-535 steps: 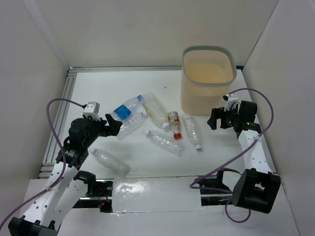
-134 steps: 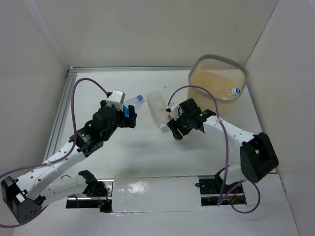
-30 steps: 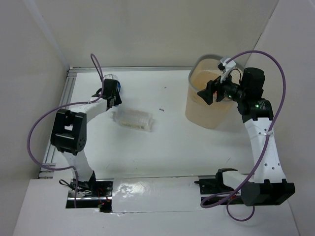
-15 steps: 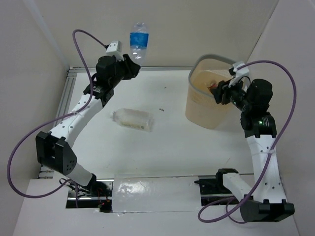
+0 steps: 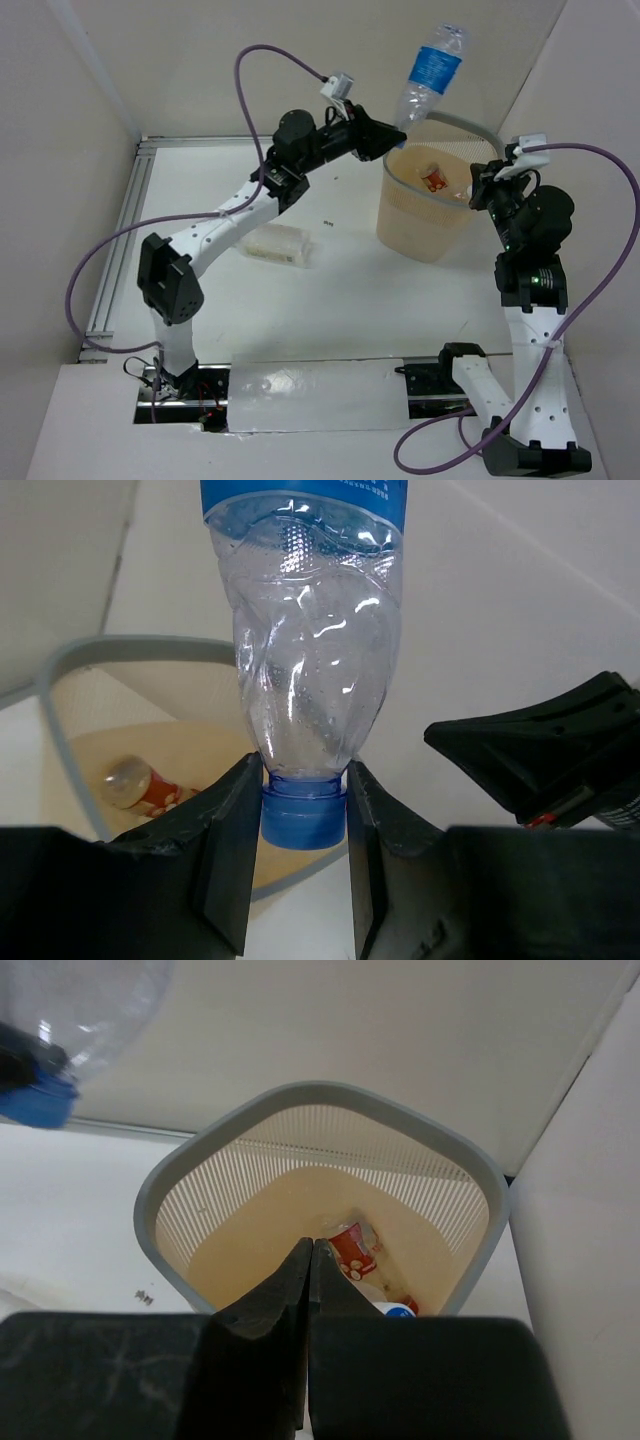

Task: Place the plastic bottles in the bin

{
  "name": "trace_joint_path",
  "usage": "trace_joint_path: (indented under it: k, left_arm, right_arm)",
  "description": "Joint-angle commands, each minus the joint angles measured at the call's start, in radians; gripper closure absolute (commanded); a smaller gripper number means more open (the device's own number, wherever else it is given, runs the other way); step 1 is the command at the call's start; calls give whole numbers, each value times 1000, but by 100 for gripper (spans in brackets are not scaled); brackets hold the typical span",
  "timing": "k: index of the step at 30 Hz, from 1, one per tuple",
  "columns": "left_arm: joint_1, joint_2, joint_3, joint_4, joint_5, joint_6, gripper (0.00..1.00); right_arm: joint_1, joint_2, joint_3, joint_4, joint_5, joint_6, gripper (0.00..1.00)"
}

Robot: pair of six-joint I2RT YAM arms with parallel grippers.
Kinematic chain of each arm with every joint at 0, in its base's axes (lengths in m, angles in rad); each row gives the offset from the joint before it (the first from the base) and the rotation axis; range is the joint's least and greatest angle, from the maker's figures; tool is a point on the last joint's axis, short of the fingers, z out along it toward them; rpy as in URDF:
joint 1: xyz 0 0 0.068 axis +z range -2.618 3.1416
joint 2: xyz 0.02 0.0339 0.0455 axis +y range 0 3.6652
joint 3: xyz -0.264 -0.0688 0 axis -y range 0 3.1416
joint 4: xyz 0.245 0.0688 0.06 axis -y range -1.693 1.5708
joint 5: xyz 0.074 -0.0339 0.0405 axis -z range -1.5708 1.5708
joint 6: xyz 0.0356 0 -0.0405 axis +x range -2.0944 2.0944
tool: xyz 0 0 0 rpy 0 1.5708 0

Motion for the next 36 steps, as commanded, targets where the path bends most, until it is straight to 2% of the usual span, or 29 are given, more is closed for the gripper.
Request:
trace_joint_path:
  k: [1,6,7,8,10,11,15,17,20,23,24,26,28,29,30,31,32,34,36]
  left_arm:
    - [-28,99,127,86,53,-50,100]
    - [-69,195,225,13,32,-29,100]
    - [-78,205,226,-9,32,-29,100]
    - [-79,205,239,-24,32,-29,95]
    - [-88,219,249,-49,7,-20,77]
    - [-88,219,249,-49,-9,-20,48]
    - [-88,241,310,-115,-29,0,15]
    - [-88,241,324,-125,-29,10,7]
    - [-88,225,324,-136,-48,19,6]
    - [-65,143,255,-123,-74,40,4]
    - [-45,108,224,-122,-83,49,4]
    - [-14,-21,117,-164,-132,69,4]
    - [39,-122,-13,-295,-189,98,4]
    - [58,-231,-68,-335,-248,108,4]
    - [90,-288,-131,-366,-281,118,3]
    - [105,-345,-256,-415,-308,129,3]
    - [119,-400,-317,-441,-362,157,3]
    - [156,-550,-471,-501,-416,166,0]
    - [179,-683,-561,-587,-456,166,0]
  right_arm:
    - [-6,-34,-11,34,25,19,100]
    - [-6,-52,-20,34,25,28,100]
    - [-6,-52,-20,34,25,28,97]
    - [-6,-52,-20,25,9,28,94]
    - [-6,-52,-20,25,-21,19,82]
    - [-6,-52,-20,14,-59,19,67]
    - [-6,-52,-20,14,-135,8,52]
    - [-6,-42,-20,4,-185,8,48]
    - [-6,-17,2,-7,-248,-1,38]
    - [-6,17,37,-41,-432,-73,35]
    - [-6,50,46,-93,-583,-107,34]
    - [-6,95,81,-163,-717,-225,29]
    - [16,158,81,-237,-832,-314,23]
    - [38,178,81,-237,-833,-314,23]
    - [70,196,81,-248,-816,-340,22]
    - [113,231,81,-262,-761,-366,21]
    - [195,247,62,-247,-732,-367,21]
    - [247,297,52,-234,-680,-388,19]
    - [349,345,63,-225,-606,-388,19]
